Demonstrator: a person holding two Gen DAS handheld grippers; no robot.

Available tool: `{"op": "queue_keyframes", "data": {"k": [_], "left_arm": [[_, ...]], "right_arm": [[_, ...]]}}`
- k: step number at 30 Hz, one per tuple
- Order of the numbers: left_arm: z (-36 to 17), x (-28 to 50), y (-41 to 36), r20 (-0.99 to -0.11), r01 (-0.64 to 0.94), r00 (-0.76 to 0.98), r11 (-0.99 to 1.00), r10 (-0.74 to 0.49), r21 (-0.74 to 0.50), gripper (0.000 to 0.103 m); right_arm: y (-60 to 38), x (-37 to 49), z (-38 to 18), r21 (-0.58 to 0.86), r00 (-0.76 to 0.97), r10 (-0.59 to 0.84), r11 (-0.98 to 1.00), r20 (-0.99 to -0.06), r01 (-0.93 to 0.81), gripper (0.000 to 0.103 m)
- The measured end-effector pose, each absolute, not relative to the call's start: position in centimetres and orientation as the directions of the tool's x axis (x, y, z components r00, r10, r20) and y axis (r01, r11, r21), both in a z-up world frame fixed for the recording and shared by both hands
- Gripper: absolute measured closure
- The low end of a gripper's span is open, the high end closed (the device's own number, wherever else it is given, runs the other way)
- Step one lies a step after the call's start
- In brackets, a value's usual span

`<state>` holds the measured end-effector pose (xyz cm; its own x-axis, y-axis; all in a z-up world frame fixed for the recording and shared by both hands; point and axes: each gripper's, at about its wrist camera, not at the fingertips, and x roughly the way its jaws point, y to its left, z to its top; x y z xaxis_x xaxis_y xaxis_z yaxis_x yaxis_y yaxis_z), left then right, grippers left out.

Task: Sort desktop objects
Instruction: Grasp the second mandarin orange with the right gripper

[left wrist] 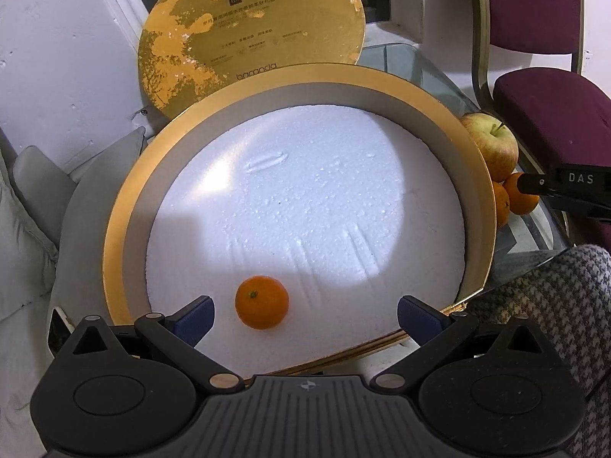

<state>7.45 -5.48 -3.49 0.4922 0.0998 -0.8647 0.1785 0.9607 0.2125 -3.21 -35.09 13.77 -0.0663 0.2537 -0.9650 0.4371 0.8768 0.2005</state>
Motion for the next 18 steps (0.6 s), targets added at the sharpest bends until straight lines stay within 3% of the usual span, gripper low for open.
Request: {"op": "queue_keyframes", "data": {"k": [10, 14, 18], "left_arm": [[-3.8, 7.6, -5.5, -0.87, 0.186, 0.483, 0.959, 0.1, 0.213, 0.001], [-3.8, 7.6, -5.5, -0.869, 0.183, 0.485, 0.96, 0.1, 0.213, 0.001], [-3.8, 7.5, -5.4, -0.868, 0.179, 0.485, 0.96, 0.103, 0.214, 0.001]], "right_arm": [[-35.1, -3.3, 12.5, 0.214, -0.07, 0.273, 0.868, -0.959, 0.449, 0.045], [-35.2, -3.6, 12.1, 0.23, -0.071, 0.295, 0.854, -0.953, 0.467, 0.054], [-35.2, -3.7, 12.3, 0.224, -0.074, 0.292, 0.852, -0.954, 0.474, 0.056]]}}
